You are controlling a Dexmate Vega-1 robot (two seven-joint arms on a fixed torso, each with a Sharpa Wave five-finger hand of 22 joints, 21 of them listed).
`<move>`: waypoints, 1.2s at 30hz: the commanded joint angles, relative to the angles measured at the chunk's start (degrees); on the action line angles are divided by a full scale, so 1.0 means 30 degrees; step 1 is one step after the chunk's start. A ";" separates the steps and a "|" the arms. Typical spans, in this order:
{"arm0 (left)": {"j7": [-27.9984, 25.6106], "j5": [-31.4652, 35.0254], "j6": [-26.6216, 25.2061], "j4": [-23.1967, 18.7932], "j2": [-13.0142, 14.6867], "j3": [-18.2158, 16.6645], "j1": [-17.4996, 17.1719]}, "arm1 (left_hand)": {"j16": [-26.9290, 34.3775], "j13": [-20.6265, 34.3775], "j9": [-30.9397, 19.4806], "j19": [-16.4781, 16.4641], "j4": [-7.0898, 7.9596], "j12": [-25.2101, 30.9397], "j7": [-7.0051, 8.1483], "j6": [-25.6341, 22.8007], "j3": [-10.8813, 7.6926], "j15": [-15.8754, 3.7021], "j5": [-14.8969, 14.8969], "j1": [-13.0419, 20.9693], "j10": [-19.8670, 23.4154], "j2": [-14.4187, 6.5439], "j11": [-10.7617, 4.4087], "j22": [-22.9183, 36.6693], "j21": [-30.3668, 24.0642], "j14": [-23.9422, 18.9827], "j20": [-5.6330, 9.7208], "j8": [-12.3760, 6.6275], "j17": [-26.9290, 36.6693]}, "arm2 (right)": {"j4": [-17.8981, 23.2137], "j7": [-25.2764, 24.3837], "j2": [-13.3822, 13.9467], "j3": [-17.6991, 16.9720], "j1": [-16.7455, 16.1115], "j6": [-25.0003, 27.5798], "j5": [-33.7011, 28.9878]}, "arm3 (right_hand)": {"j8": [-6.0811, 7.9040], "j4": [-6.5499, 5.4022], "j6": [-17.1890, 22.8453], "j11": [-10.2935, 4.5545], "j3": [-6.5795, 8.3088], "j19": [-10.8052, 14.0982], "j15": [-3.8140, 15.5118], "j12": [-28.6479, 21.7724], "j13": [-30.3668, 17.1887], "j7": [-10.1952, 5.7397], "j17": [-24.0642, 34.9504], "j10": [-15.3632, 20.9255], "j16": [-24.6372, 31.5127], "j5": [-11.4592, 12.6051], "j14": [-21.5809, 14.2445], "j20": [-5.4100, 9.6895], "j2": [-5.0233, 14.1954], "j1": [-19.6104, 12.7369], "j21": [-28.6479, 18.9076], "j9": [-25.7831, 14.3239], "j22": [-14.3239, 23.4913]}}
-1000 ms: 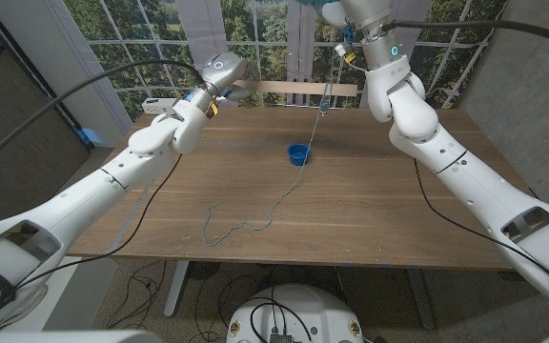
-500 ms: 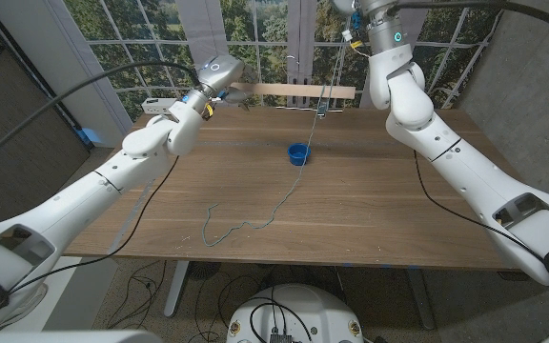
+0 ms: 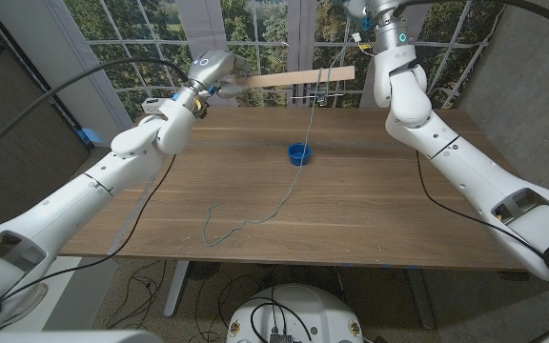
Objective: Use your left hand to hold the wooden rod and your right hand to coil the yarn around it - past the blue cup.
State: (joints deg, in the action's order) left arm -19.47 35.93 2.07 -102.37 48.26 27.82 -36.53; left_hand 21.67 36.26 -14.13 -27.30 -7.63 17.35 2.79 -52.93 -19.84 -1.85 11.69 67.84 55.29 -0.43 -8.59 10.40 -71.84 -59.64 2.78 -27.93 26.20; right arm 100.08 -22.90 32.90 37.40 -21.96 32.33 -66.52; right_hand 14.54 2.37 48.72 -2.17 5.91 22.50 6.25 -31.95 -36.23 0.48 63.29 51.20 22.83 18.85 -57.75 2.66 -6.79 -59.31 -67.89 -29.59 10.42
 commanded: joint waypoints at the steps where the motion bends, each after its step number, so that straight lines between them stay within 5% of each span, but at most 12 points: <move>1: 0.0412 -0.1713 0.0038 -0.1177 0.0811 -0.1621 -0.1374 | -0.0016 0.0078 -0.0349 0.0079 0.0050 -0.0030 0.0605 -0.0779 -0.0079 -0.3819 0.1106 0.1955 0.0128 -0.2106 -0.0015 0.0025 -0.0099 -0.2863 0.2261 -0.0152 0.0107 | 0.0220 0.2259 0.0717 0.0061 -0.0281 0.1752 0.0652 | 0.0067 -0.0101 0.2286 -0.1239 0.0019 -0.0036 0.2175 -0.0107 -0.0056 -0.2228 0.0084 0.1466 -0.0085 0.0113 -0.1142 0.2892 0.5090 -0.5118 -0.0051 -0.0122 0.0012; 9: -0.0134 -0.3933 0.0796 -0.1514 0.0901 -0.3204 -0.2644 | -0.0064 0.0160 -0.0366 0.0108 0.0058 -0.0074 0.0681 -0.0840 -0.0059 -0.3817 0.1149 0.1961 0.0150 -0.2095 -0.0024 0.0016 -0.0108 -0.2900 0.2240 -0.0202 0.0132 | 0.0557 0.4570 0.1433 0.0179 -0.0755 0.3247 0.0650 | 0.0038 -0.0131 0.2304 -0.1259 -0.0009 -0.0065 0.2177 -0.0020 -0.0049 -0.2216 0.0105 0.1387 -0.0128 0.0122 -0.1171 0.2884 0.5107 -0.5140 -0.0036 -0.0126 0.0001; 18: -0.0418 -0.3880 0.0690 -0.1762 0.0758 -0.3577 -0.2768 | -0.0106 0.0173 -0.0364 0.0104 0.0050 -0.0126 0.0643 -0.0810 -0.0047 -0.3815 0.1187 0.1989 0.0219 -0.2089 -0.0035 0.0020 -0.0139 -0.2929 0.2249 -0.0203 0.0157 | 0.0659 0.5836 0.1973 0.0630 -0.1446 0.3512 0.0969 | -0.0011 -0.0161 0.2297 -0.1267 -0.0043 -0.0095 0.2180 0.0002 -0.0089 -0.2231 0.0118 0.1422 -0.0210 0.0130 -0.1139 0.2878 0.5115 -0.5167 -0.0019 -0.0119 -0.0007; 36: -0.0422 -0.2172 -0.1839 -0.2449 0.0352 -0.3192 -0.2124 | -0.0207 0.0281 -0.0372 0.0147 0.0077 -0.0249 0.0640 -0.0776 -0.0033 -0.3813 0.1258 0.2000 0.0227 -0.2110 -0.0042 0.0000 -0.0132 -0.2974 0.2239 -0.0226 0.0203 | 0.1501 0.5435 0.2746 0.0448 -0.3963 0.3616 0.2877 | -0.0042 -0.0217 0.2278 -0.1207 -0.0083 -0.0115 0.2176 0.0084 -0.0088 -0.2184 0.0151 0.1452 -0.0285 0.0140 -0.1206 0.2865 0.5159 -0.5217 -0.0002 -0.0201 -0.0014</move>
State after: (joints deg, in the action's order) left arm -21.43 26.86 0.64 -108.62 49.79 17.50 -44.37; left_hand 21.07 36.78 -14.13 -27.08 -7.59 16.86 2.79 -53.14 -19.56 -1.85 11.69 67.84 55.50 -0.43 -8.78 10.41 -72.05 -60.07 2.54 -28.10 26.51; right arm 103.19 -6.02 39.72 38.96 -29.67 42.91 -61.02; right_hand 14.09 2.03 48.72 -2.37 5.62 22.51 6.56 -31.38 -36.21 0.48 63.52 51.60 22.04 18.87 -58.27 2.65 -6.86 -59.38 -67.89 -29.95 10.42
